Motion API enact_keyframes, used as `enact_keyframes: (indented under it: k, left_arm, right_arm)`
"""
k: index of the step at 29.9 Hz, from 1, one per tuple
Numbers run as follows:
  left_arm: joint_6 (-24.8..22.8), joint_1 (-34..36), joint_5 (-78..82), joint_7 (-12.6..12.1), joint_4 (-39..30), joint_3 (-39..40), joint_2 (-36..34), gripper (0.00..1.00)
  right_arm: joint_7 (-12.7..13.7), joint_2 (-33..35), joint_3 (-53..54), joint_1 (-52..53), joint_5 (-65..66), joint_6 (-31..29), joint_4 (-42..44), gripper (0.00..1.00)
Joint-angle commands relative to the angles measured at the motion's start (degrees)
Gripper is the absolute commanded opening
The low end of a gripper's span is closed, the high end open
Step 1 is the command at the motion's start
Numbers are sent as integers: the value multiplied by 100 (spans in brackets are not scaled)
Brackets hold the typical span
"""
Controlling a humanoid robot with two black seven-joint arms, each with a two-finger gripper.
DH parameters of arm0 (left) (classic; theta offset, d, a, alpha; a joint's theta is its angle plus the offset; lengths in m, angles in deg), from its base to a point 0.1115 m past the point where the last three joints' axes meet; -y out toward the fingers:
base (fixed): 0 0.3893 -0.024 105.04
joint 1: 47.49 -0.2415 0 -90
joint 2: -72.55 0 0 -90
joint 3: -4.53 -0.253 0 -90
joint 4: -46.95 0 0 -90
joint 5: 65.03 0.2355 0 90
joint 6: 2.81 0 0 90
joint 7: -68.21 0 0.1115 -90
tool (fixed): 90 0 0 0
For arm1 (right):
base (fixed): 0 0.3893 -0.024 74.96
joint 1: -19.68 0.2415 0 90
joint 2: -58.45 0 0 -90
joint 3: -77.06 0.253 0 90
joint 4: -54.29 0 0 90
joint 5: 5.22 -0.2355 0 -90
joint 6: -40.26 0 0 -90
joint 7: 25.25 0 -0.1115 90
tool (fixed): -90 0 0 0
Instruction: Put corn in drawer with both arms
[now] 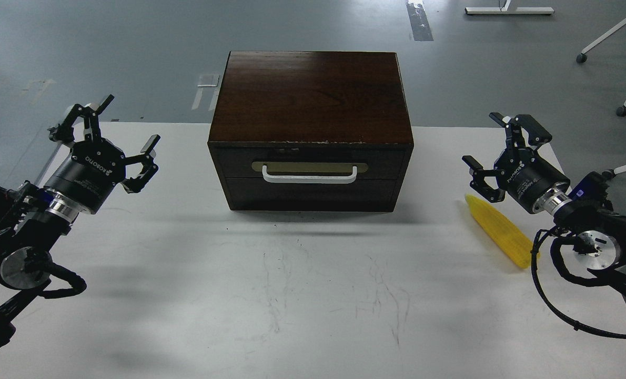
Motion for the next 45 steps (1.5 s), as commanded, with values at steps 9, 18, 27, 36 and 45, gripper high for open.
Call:
enact_keyframes:
  k: [9,18,27,36,45]
  left_arm:
    - [-79,-32,0,-1,-1,43,-100,98]
    - [-145,749,482,75,281,60,-372,98]
    - [-145,2471,4898,75,-1008,-36,-716,98]
    - [-145,3947,8971,75,-2172,-1089,13,98]
    - [-145,5891,11088,75,-1943,-3929,813,98]
  right_arm:
    - [0,-12,37,8,3,6,73,100]
    - [0,-4,37,43,11,6,232,100]
    - [0,-4,55,34,11,32,574,100]
    - [0,-4,55,8,11,32,583,100]
    - [0,-4,29,-1,11,41,662,100]
